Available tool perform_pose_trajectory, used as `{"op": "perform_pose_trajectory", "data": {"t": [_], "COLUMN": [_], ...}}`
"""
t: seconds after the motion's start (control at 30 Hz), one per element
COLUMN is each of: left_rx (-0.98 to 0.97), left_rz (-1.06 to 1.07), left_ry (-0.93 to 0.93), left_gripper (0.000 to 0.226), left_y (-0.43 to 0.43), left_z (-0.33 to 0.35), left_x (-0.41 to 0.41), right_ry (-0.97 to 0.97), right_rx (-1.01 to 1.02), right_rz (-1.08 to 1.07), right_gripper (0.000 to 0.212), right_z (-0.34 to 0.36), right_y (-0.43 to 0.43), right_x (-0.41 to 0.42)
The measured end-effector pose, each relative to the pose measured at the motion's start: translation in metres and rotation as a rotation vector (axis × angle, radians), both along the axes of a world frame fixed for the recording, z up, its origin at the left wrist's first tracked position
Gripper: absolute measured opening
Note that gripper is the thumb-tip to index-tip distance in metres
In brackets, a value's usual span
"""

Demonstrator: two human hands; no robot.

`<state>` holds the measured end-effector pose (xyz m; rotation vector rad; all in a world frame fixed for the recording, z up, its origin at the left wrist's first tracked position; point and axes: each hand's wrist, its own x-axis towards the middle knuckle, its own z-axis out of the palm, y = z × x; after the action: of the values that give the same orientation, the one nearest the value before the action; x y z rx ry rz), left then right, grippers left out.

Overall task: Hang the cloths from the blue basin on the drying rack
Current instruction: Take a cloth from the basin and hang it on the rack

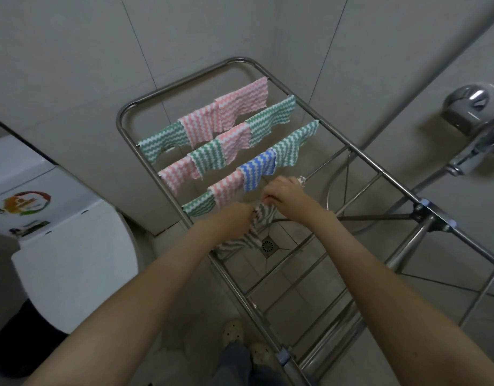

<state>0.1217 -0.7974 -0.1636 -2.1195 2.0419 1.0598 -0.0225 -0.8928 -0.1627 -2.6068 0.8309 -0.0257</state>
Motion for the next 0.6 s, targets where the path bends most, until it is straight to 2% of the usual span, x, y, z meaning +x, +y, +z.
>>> {"op": "perform_pose_trajectory", "data": {"t": [0.07, 0.13, 0.2, 0.23, 0.27, 0.33, 0.4, 0.5, 0.6], "left_rx": [0.011, 0.031, 0.042, 0.076, 0.136, 0.211, 0.256, 0.305, 0.269], "left_rz": [0.032, 0.080, 0.055, 0.001, -0.047, -0.091, -0.076, -0.064, -0.029], "left_ry": [-0.020, 0.069, 0.153, 0.141, 0.098, -0.023, -0.091, -0.091, -0.050], "left_gripper": [0.029, 0.037, 0.058, 0.059, 0.053, 0.037, 0.030, 0.031, 0.025], "left_y": [-0.002, 0.000, 0.007, 0.012, 0.016, 0.020, 0.022, 0.027, 0.027], "left_z": [0.007, -0.001, -0.002, 0.000, -0.002, -0.007, -0.012, -0.013, -0.009], "left_x": [0.001, 0.005, 0.005, 0.005, 0.005, 0.006, 0.009, 0.012, 0.012], "right_ry": [-0.055, -0.066, 0.090, 0.189, 0.263, 0.317, 0.348, 0.372, 0.314], "right_rx": [-0.030, 0.008, 0.054, 0.054, 0.027, -0.078, -0.188, -0.307, -0.368], "right_rz": [-0.025, -0.007, 0.065, 0.094, 0.116, 0.140, 0.150, 0.184, 0.185], "right_gripper": [0.016, 0.015, 0.028, 0.037, 0.041, 0.030, 0.024, 0.037, 0.036], "right_z": [0.000, 0.000, -0.002, -0.003, -0.005, -0.008, -0.009, -0.011, -0.016], "right_y": [0.000, 0.001, 0.002, 0.003, 0.002, 0.003, 0.002, -0.001, -0.002], "right_x": [0.003, 0.004, 0.001, -0.002, -0.004, -0.007, -0.007, -0.009, -0.011]}}
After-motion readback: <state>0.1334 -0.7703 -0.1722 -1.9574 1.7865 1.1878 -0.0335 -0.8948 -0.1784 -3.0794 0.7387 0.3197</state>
